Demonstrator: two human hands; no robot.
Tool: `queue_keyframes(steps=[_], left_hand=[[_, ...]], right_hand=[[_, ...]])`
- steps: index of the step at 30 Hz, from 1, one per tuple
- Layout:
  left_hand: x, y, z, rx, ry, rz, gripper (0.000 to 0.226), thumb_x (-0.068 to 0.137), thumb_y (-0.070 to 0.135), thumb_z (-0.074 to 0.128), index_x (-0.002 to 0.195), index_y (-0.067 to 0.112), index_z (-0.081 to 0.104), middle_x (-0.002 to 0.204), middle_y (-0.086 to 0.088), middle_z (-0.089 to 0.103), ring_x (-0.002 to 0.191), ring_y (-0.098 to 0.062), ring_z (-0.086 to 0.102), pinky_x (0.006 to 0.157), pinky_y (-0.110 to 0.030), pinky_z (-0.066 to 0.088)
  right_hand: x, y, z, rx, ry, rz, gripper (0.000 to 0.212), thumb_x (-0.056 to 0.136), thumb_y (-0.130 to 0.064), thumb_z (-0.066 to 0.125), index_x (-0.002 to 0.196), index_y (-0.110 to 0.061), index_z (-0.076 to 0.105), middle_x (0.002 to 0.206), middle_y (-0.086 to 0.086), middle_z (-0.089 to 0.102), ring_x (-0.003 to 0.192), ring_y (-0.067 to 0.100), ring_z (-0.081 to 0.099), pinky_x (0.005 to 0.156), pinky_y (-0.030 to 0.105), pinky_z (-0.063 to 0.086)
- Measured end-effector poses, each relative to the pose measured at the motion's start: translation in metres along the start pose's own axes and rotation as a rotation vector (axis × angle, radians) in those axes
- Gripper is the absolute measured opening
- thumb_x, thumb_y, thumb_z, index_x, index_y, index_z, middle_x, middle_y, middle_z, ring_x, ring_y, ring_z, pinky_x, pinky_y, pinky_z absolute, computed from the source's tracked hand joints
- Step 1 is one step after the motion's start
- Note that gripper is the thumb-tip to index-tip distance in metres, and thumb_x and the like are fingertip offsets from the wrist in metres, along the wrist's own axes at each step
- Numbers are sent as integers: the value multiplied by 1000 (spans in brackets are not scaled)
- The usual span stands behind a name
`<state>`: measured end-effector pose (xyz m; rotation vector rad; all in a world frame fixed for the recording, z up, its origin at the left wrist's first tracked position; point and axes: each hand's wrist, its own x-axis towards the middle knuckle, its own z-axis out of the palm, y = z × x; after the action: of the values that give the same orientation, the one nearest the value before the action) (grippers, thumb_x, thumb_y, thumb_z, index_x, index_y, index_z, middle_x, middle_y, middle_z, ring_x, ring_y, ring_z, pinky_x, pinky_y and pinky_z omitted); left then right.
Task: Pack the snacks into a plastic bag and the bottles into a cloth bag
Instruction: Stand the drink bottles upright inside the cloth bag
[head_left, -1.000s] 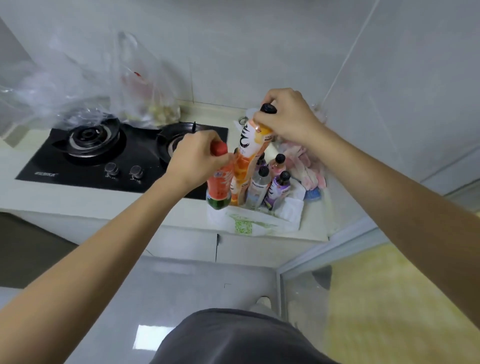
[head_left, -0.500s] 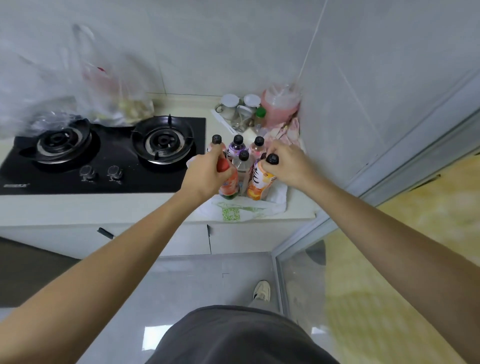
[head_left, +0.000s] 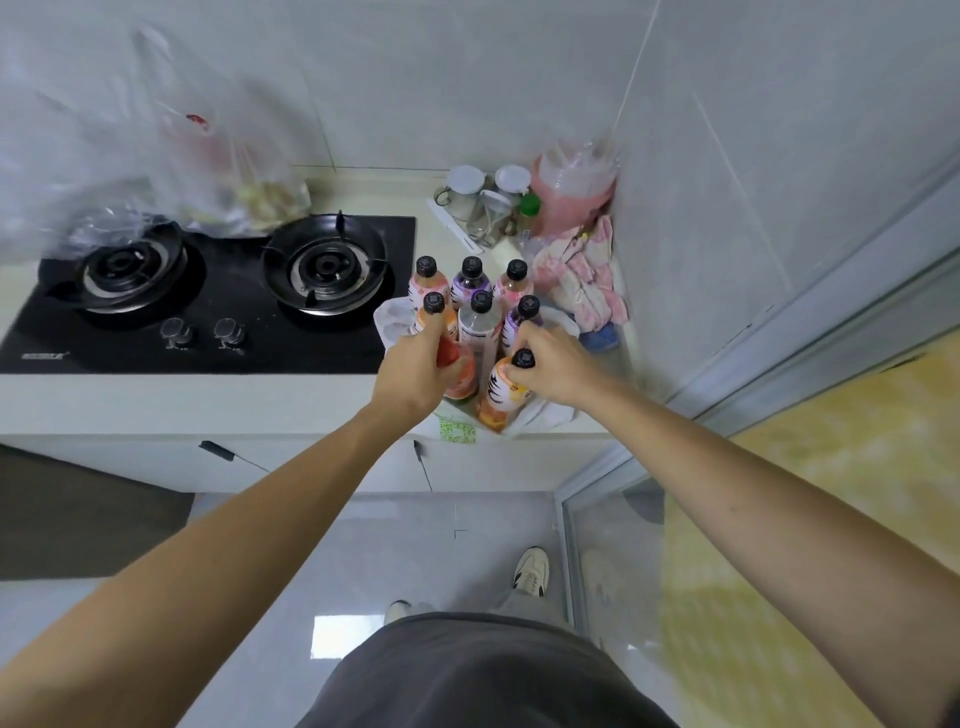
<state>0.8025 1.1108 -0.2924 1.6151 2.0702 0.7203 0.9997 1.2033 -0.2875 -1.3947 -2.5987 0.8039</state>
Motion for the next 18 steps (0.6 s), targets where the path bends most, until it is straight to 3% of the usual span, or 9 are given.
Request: queue_keyframes(steps=[4, 8, 12, 18], left_hand=[[8, 0, 11, -17, -29, -59, 29, 93, 33, 67, 98, 26, 39, 79, 2, 60, 72, -21, 59, 64, -37, 52], [15, 0, 21, 21, -46, -100, 25, 93, 32, 65, 97, 18, 45, 84, -6, 63, 75, -28, 61, 64, -38, 50], [21, -2, 24, 28, -19, -74, 23, 93, 29, 63, 97, 19, 43, 79, 0, 60, 73, -26, 58, 59, -34, 41], [29, -1, 21, 83, -14, 25, 23, 94, 30, 65, 103, 14, 51, 86, -3, 64, 79, -27, 59, 64, -39, 50]], right_hand=[[4, 3, 1, -25, 15, 4, 32, 95, -37, 70, 99, -10, 54, 89, 9, 61, 81, 26, 59, 70, 42, 48], [12, 6, 3, -27, 56, 1, 32, 95, -35, 69, 99, -8, 52, 88, 8, 60, 79, 27, 58, 67, 42, 47], [18, 4, 11, -25, 51, -53, 31, 94, -33, 70, 92, -12, 47, 77, 2, 54, 80, 29, 59, 59, 39, 39], [22, 2, 15, 27, 84, -81, 25, 91, -32, 72, 101, -20, 54, 88, 2, 66, 86, 27, 65, 68, 43, 54]])
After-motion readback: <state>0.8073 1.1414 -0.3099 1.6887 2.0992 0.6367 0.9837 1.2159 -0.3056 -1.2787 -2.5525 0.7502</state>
